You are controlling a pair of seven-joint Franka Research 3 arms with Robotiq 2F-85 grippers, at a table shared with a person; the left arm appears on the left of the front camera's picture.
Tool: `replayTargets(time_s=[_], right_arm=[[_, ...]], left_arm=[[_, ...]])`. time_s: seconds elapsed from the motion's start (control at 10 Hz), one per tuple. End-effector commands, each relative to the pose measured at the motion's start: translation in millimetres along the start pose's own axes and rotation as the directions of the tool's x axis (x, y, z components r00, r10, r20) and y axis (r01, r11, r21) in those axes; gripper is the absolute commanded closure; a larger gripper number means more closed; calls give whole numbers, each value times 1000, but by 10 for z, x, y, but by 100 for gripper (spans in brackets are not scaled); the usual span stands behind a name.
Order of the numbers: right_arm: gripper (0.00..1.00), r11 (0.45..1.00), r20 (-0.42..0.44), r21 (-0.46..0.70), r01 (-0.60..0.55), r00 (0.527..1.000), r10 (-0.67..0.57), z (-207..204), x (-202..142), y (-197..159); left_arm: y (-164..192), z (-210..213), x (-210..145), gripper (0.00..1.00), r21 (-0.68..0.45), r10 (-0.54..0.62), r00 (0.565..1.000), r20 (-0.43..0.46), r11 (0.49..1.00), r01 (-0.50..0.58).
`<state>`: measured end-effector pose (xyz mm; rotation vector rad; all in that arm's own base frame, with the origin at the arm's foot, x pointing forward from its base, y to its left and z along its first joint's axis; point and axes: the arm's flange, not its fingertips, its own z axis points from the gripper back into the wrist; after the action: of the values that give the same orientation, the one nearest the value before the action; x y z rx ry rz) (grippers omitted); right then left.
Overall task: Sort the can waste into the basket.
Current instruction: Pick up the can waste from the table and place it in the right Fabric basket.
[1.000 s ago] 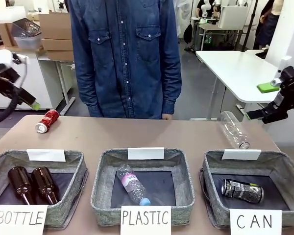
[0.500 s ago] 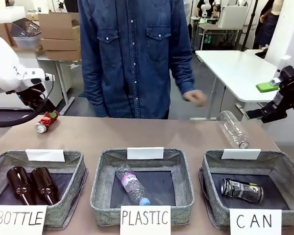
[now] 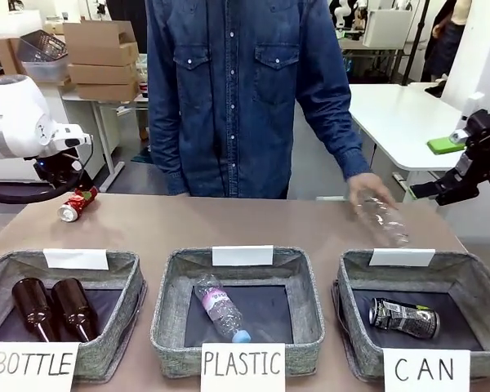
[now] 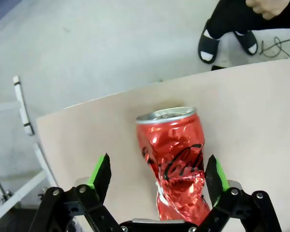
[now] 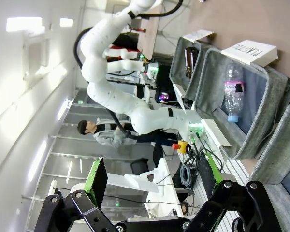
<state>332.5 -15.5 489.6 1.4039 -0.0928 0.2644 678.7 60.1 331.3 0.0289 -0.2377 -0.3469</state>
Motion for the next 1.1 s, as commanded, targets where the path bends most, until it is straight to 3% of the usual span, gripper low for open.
replayTargets(time_s=[0.0, 0.2, 0.3, 0.4, 0.5, 0.6, 0.7, 1.0], right_arm=[[0, 1000, -11, -2, -27, 1000, 27, 18, -11, -2], [0, 1000, -11, -2, -27, 1000, 27, 18, -11, -2], [0, 1000, -11, -2, -27, 1000, 27, 18, -11, -2], [0, 1000, -11, -2, -27, 1000, 27, 18, -11, -2], [0, 1000, -11, -2, -27, 1000, 27, 18, -11, -2], [0, 1000, -11, -2, -27, 1000, 27, 18, -11, -2], [0, 1000, -11, -2, -27, 1000, 27, 18, -11, -2], [0, 1000, -11, -2, -27, 1000, 27, 18, -11, -2]], left_arm=[[29, -48, 110, 0, -18, 11, 1000, -27, 1000, -12], [48, -59, 115, 0, -23, 14, 999, -53, 1000, -15], [35, -55, 105, 60, -23, 5, 998, -67, 1000, -7], [37, -58, 101, 59, -28, 2, 997, -73, 1000, -4], [33, -74, 98, 100, -30, -3, 997, -81, 1000, 1], [26, -88, 100, 64, -32, -6, 996, -87, 999, 3], [28, -96, 102, 100, -41, -7, 996, -92, 999, 3], [28, -95, 89, 100, -40, -3, 995, -99, 999, -1]])
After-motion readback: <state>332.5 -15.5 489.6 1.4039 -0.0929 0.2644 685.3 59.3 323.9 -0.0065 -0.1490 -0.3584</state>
